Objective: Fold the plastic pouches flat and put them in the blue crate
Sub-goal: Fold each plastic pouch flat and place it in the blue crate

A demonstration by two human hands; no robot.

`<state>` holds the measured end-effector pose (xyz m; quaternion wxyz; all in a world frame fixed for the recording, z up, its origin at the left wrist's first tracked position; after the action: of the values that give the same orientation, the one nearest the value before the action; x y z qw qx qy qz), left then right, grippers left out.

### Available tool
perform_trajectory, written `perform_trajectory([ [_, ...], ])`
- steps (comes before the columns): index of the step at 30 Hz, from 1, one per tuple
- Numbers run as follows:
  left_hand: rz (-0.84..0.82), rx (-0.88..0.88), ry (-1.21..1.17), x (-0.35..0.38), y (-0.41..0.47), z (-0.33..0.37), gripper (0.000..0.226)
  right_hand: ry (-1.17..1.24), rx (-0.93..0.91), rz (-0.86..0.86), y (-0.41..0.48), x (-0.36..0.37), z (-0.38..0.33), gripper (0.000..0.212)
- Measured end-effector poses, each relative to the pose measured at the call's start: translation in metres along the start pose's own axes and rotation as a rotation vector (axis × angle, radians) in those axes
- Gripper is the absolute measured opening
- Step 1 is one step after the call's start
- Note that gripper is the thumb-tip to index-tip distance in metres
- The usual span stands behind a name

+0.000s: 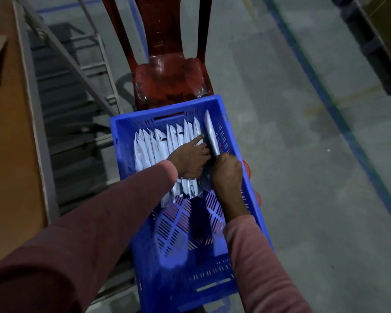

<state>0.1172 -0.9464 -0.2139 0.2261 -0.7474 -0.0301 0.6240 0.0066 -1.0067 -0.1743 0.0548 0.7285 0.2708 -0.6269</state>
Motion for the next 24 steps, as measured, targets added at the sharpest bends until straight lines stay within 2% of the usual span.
perform_trajectory([
  [2,0.091,-0.046,-0.019,0.001,-0.008,0.001,0.052,-0.005,0.006,-0.018,0.003,0.006,-0.005,0.018],
  [4,0.284,-0.212,-0.143,0.001,-0.017,0.005,0.057,0.003,0.021,-0.034,0.005,0.010,-0.006,0.024],
  [7,0.733,-0.698,-0.516,0.002,-0.034,0.041,0.046,0.043,0.037,-0.076,0.006,0.018,-0.003,0.030],
  [9,0.926,-1.024,-0.836,-0.002,-0.039,0.082,0.032,0.071,0.045,-0.081,0.003,0.021,0.000,0.028],
  [11,0.920,-1.239,-1.262,-0.001,-0.032,0.117,0.023,0.051,0.028,-0.080,0.000,0.020,0.000,0.025],
  [15,0.684,-1.690,-2.046,0.007,-0.018,0.152,0.016,0.076,0.011,-0.030,-0.005,0.013,0.000,0.023],
  [16,0.667,-1.750,-2.312,0.004,-0.017,0.156,0.019,0.105,0.009,0.009,-0.010,0.012,0.003,0.023],
  [17,0.718,-1.769,-2.559,0.003,-0.015,0.158,0.025,0.153,0.010,0.065,-0.016,0.011,0.007,0.022],
  [19,0.964,-1.821,-2.870,-0.003,-0.020,0.153,0.031,0.255,0.058,0.146,-0.035,0.012,0.020,0.020],
  [21,1.263,-1.836,-2.944,-0.003,-0.024,0.144,0.025,0.401,0.209,0.120,-0.054,0.018,0.035,0.022],
  [24,1.594,-1.749,-3.043,-0.004,-0.023,0.123,0.015,0.831,0.587,-0.137,-0.066,0.042,0.045,0.025],
])
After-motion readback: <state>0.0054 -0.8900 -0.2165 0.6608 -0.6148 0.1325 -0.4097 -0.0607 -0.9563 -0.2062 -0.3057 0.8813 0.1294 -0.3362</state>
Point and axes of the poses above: each hand's wrist, its own y-axis towards the middle knuckle, its own x-axis out of the palm, z = x × y, the point moved 2 cm from there along y, towards the middle knuckle, and after that the axes turned 10 degrees about x, right-handed, at the moved point
